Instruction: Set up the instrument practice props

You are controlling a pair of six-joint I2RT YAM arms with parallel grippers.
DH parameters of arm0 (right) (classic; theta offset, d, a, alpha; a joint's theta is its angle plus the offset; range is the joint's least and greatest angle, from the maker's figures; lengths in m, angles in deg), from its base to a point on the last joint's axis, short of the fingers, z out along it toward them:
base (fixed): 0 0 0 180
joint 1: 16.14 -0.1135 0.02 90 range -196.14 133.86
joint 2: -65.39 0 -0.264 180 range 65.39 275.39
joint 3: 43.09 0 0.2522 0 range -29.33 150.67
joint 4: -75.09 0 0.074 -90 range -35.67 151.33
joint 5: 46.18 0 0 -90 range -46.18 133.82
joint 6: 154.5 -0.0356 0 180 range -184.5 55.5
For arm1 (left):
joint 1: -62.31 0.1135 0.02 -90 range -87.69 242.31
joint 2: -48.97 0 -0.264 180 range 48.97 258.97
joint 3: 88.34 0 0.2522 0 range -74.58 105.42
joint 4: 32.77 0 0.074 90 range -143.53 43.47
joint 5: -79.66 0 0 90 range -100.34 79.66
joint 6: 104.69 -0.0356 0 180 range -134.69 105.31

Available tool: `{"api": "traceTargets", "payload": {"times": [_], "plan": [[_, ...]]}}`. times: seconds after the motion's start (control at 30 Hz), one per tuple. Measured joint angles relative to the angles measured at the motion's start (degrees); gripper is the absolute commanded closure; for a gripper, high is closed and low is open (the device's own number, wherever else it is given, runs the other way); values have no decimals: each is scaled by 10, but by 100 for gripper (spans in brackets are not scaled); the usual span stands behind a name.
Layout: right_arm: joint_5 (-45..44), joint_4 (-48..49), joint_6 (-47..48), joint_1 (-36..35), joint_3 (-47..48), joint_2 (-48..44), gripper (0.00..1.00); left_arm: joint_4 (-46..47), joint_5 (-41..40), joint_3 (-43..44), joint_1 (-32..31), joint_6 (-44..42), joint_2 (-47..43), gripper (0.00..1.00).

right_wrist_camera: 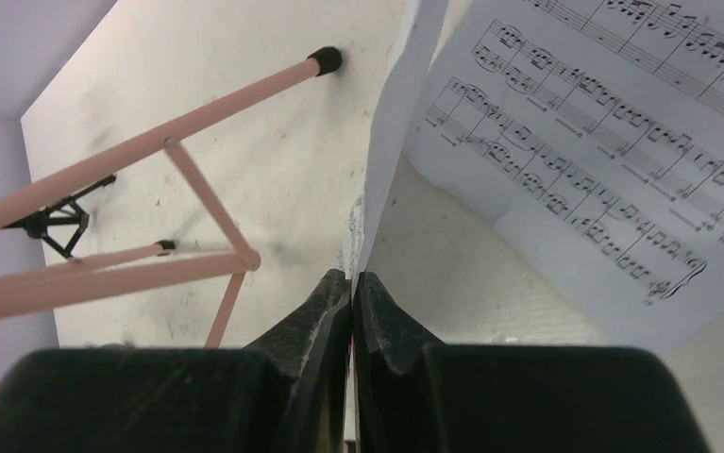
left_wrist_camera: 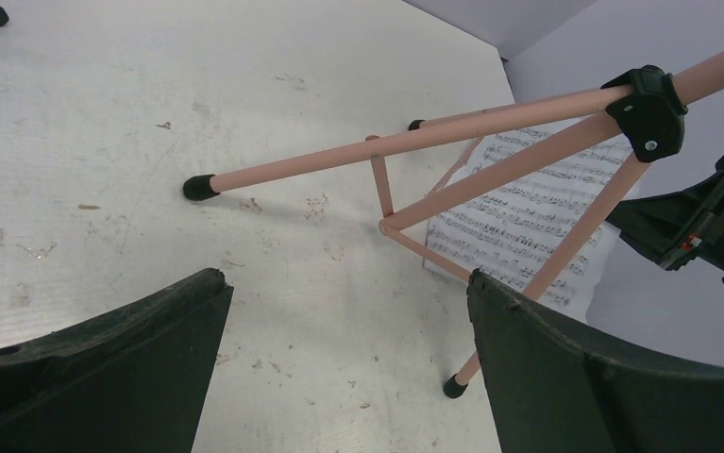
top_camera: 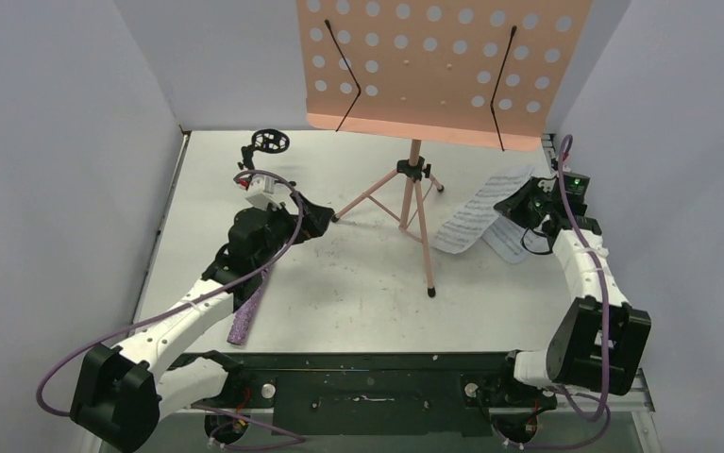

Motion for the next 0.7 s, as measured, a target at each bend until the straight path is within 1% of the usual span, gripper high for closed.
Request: {"api": "traceTargets", "payload": {"times": [0.27, 0.53, 0.7], "plan": [[-25, -143, 34, -12, 18, -120, 95, 25, 48, 37, 5, -9, 57, 3], [-39, -264, 78, -12, 136, -199, 95, 67, 93, 61, 7, -8, 97, 4], [-21, -321, 117, -12, 174, -226, 95, 80, 105, 67, 7, 2, 108, 3]]}}
